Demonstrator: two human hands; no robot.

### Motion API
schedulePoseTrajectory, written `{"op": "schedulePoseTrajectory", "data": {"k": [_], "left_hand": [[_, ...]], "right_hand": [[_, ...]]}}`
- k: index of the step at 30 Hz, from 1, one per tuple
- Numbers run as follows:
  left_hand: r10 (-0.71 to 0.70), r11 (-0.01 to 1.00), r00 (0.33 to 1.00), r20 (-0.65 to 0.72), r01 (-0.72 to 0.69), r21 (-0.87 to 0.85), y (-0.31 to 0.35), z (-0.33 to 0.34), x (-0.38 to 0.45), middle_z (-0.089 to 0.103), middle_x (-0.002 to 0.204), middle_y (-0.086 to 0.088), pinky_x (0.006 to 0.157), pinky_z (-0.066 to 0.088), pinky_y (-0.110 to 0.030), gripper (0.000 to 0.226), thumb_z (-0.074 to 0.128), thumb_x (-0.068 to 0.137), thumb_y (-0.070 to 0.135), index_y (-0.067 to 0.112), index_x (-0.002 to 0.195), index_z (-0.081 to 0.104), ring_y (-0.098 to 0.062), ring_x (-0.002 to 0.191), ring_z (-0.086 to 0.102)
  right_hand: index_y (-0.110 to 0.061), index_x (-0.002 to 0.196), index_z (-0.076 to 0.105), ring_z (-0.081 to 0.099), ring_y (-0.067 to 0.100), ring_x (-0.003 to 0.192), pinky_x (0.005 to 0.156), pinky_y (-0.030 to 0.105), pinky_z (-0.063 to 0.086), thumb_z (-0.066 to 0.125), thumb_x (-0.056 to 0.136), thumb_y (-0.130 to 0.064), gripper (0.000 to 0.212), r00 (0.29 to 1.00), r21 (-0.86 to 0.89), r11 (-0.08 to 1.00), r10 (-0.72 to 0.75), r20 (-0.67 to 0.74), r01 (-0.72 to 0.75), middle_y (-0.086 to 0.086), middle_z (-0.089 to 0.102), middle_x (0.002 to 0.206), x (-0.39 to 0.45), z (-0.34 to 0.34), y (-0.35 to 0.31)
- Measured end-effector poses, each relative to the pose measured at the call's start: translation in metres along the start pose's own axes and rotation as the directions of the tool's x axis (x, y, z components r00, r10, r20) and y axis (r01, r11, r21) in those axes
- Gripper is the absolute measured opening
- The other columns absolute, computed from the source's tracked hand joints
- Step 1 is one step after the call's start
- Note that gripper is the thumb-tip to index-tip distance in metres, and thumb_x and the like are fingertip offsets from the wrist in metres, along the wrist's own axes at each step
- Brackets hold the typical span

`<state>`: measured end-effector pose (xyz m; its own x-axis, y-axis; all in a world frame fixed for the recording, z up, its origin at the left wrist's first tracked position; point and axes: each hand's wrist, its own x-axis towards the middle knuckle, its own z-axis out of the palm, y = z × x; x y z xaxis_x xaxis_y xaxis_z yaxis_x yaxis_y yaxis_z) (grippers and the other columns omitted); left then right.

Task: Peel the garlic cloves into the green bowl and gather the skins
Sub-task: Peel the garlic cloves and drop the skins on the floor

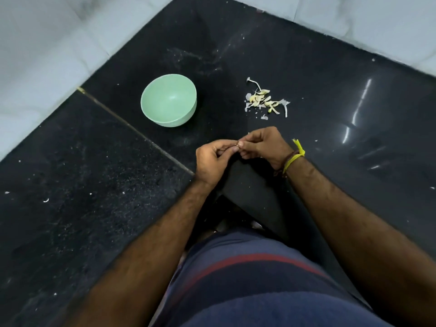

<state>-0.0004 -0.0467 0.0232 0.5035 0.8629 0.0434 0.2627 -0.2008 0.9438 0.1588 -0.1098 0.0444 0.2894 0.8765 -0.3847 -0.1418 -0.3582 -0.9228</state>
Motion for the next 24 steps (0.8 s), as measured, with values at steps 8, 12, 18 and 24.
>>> {"op": "schedulePoseTrajectory", "data": {"k": [8, 12, 18, 24], "left_hand": [[0.041, 0.98, 0.995, 0.088, -0.023, -0.196, 0.047, -0.016, 0.014, 0.078, 0.088, -0.01, 0.078, 0.058, -0.027, 0.011, 0.077, 0.087, 0.004, 0.0, 0.098, 0.076, -0.017, 0.079, 0.074], [0.074, 0.97, 0.987, 0.139, -0.039, -0.24, 0.061, -0.023, 0.016, 0.077, 0.086, -0.009, 0.077, 0.057, -0.024, 0.008, 0.074, 0.089, 0.004, 0.002, 0.097, 0.074, -0.017, 0.079, 0.074], [0.101, 0.967, 0.983, 0.156, -0.06, -0.249, 0.068, -0.027, 0.008, 0.076, 0.089, -0.009, 0.076, 0.057, -0.025, 0.011, 0.07, 0.092, 0.002, 0.0, 0.102, 0.073, -0.014, 0.079, 0.071], [0.094, 0.961, 0.99, 0.106, -0.063, -0.268, 0.068, -0.023, -0.006, 0.072, 0.081, -0.007, 0.07, 0.053, -0.023, 0.008, 0.064, 0.096, 0.003, -0.002, 0.098, 0.071, -0.011, 0.07, 0.063]], "right_hand": [[0.004, 0.095, 0.068, 0.069, 0.017, 0.064, 0.064, 0.027, 0.059, 0.071, 0.085, -0.004, 0.014, 0.978, 0.198, 0.96, -0.207, 0.037, 0.196, 0.012, 0.073, 0.075, -0.018, -0.011, -0.025], [0.003, 0.091, 0.067, 0.068, 0.015, 0.061, 0.061, 0.025, 0.058, 0.069, 0.086, -0.005, 0.01, 0.954, 0.126, 0.953, -0.286, 0.091, 0.274, 0.009, 0.073, 0.073, -0.019, -0.016, -0.042], [0.002, 0.09, 0.065, 0.066, 0.015, 0.062, 0.061, 0.025, 0.056, 0.066, 0.088, -0.007, 0.009, 0.929, 0.109, 0.952, -0.302, 0.215, 0.285, 0.007, 0.071, 0.074, -0.02, -0.022, -0.047], [-0.002, 0.087, 0.064, 0.064, 0.016, 0.062, 0.06, 0.024, 0.054, 0.064, 0.088, -0.01, 0.008, 0.914, 0.227, 0.946, -0.29, 0.283, 0.23, 0.007, 0.069, 0.073, -0.02, -0.013, -0.044]]}}
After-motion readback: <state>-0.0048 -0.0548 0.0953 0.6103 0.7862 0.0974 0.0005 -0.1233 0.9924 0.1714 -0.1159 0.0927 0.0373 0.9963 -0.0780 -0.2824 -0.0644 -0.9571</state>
